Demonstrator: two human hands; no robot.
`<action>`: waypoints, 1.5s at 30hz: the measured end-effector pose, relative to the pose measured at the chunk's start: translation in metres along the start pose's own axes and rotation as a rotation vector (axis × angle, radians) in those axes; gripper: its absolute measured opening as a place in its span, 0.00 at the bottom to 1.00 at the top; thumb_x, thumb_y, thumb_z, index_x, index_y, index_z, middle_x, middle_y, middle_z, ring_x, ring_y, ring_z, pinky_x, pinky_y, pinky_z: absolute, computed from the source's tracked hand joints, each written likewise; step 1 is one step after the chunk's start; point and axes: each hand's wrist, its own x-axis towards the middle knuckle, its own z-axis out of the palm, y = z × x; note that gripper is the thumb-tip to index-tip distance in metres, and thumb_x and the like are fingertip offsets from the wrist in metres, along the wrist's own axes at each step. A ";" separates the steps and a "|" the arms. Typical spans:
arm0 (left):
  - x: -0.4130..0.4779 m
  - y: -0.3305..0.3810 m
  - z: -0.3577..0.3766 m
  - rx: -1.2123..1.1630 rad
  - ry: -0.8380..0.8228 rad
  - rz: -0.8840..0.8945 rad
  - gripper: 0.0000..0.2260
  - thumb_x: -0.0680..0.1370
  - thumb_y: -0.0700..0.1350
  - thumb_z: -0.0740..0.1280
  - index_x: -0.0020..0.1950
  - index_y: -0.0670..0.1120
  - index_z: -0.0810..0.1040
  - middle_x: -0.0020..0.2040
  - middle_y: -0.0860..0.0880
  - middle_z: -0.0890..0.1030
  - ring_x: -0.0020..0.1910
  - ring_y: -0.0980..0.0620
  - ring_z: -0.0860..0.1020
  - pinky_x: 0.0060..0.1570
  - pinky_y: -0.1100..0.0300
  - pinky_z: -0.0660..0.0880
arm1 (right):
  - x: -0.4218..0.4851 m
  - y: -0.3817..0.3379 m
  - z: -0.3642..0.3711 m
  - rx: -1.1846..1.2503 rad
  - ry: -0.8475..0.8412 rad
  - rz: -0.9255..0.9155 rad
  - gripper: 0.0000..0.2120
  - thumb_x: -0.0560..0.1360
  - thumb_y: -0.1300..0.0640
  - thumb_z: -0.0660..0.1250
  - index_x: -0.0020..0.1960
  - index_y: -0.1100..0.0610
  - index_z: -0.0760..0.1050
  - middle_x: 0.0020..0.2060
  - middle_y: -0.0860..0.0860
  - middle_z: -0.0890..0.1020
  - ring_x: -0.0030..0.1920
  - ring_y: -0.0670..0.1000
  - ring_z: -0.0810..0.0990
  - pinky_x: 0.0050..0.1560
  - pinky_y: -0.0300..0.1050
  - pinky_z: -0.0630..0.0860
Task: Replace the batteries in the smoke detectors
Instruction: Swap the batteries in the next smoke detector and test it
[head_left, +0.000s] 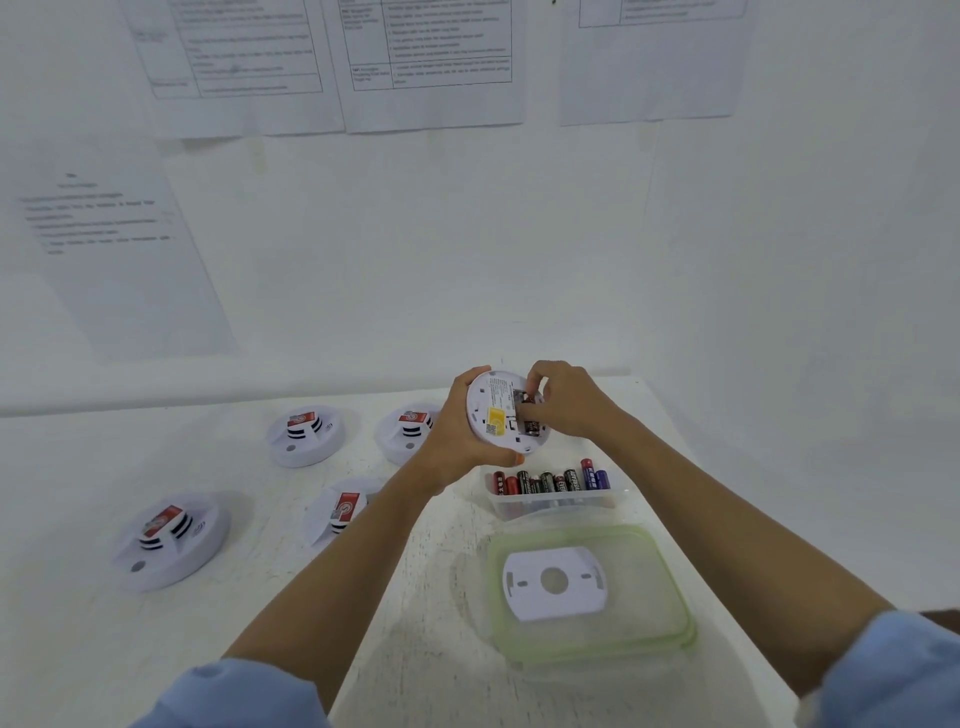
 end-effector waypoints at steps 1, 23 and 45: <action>-0.001 -0.001 0.002 -0.005 0.001 -0.002 0.48 0.53 0.40 0.78 0.69 0.50 0.60 0.61 0.49 0.72 0.59 0.51 0.74 0.48 0.60 0.78 | 0.001 0.001 -0.001 -0.007 -0.012 0.010 0.10 0.70 0.58 0.71 0.43 0.58 0.69 0.32 0.45 0.67 0.31 0.43 0.66 0.30 0.36 0.61; -0.002 0.002 0.003 0.001 -0.016 0.005 0.43 0.56 0.33 0.75 0.67 0.50 0.61 0.58 0.52 0.72 0.56 0.56 0.74 0.46 0.65 0.77 | 0.000 0.000 0.003 -0.041 -0.008 0.020 0.09 0.73 0.58 0.67 0.44 0.58 0.66 0.40 0.53 0.73 0.38 0.52 0.70 0.33 0.39 0.65; -0.004 0.001 0.001 0.022 -0.015 0.017 0.44 0.57 0.32 0.75 0.67 0.49 0.60 0.59 0.53 0.71 0.54 0.64 0.75 0.46 0.65 0.77 | -0.008 -0.012 0.001 -0.097 0.090 0.011 0.12 0.70 0.60 0.69 0.42 0.60 0.65 0.40 0.56 0.73 0.38 0.53 0.69 0.31 0.39 0.63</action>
